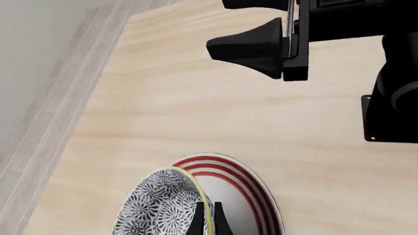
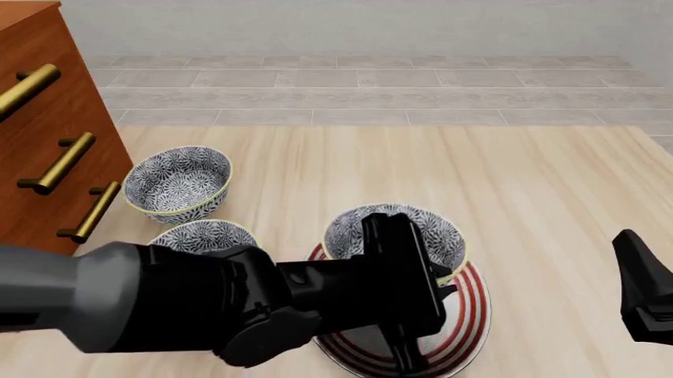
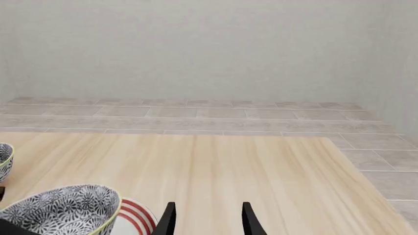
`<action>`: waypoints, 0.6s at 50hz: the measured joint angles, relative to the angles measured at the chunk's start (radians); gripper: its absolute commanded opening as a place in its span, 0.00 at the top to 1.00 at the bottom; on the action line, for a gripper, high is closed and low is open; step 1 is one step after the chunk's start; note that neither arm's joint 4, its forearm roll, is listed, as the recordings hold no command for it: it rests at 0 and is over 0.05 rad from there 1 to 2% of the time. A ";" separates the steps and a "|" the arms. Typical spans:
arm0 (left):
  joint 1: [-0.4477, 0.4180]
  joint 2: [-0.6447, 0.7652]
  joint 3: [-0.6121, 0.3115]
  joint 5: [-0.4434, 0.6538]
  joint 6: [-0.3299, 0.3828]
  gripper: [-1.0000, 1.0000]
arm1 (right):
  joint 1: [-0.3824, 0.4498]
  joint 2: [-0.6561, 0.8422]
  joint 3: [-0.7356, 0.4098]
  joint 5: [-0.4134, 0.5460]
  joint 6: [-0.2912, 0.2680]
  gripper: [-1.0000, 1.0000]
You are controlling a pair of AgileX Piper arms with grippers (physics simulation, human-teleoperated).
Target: Put the bowl at the front on the plate.
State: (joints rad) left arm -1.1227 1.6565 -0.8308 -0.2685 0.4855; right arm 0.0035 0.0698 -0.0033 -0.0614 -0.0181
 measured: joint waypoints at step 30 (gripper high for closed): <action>-0.016 0.014 -0.029 0.041 -0.041 1.00 | -0.002 -0.003 0.001 0.001 0.003 0.00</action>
State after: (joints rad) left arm -1.1391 1.6707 -0.8595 -0.2276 0.4446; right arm 0.0011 0.0670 -0.0027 -0.0605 -0.0155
